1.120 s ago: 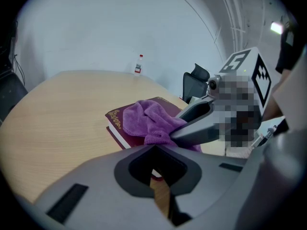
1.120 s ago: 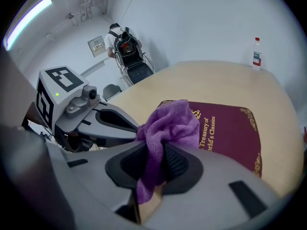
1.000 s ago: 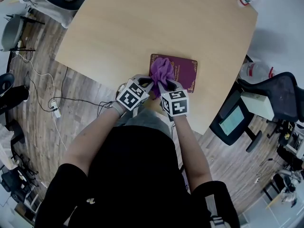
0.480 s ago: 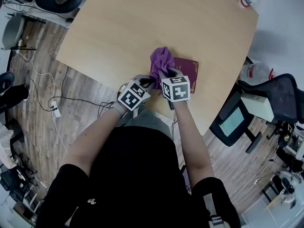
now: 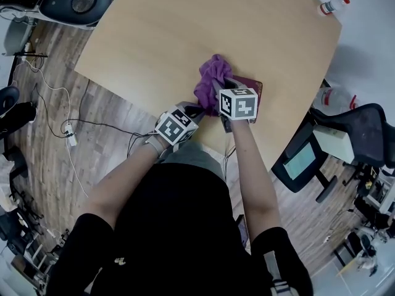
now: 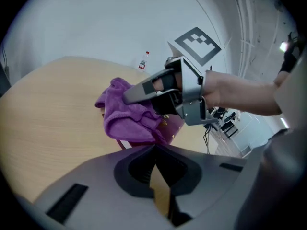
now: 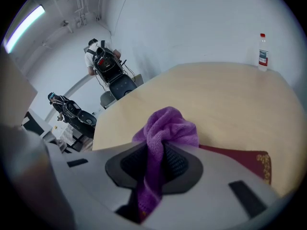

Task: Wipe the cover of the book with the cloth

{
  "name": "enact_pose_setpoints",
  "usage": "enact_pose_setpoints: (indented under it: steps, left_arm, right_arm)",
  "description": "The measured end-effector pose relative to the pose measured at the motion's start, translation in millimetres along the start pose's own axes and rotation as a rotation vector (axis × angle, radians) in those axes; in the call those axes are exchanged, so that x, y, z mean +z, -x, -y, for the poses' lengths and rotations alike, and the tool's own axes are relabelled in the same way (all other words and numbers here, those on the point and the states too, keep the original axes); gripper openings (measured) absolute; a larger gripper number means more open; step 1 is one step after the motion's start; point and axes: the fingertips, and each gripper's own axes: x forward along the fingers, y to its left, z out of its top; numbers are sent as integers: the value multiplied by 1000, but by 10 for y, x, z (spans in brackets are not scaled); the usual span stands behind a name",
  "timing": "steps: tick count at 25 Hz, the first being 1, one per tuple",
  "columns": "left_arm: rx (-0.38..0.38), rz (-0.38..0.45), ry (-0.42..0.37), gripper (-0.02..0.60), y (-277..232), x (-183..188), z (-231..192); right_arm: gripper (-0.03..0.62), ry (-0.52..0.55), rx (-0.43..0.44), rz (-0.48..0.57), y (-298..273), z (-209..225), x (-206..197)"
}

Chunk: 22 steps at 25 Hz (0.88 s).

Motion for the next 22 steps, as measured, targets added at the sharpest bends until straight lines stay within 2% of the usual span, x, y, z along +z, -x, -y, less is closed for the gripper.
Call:
enact_pose_setpoints:
  steps: [5, 10, 13, 15, 19, 22]
  left_arm:
    - [-46, -60, 1, 20, -32, -168, 120]
    - [-88, -80, 2, 20, -105, -310, 164]
    - [-85, -112, -7, 20, -152, -409, 159]
    - [-78, -117, 26, 20, -174, -458, 129]
    - [-105, -72, 159, 20, -176, -490, 90]
    - [-90, -61, 191, 20, -182, -523, 35]
  right_arm:
    - [83, 2, 7, -5, -52, 21, 98]
    - [83, -25, 14, -3, -130, 9, 193]
    - [83, -38, 14, -4, -173, -9, 234]
    - [83, -34, 12, -6, -179, -19, 249]
    - [83, -24, 15, 0, -186, -57, 242]
    - [84, -17, 12, 2, -191, -88, 226]
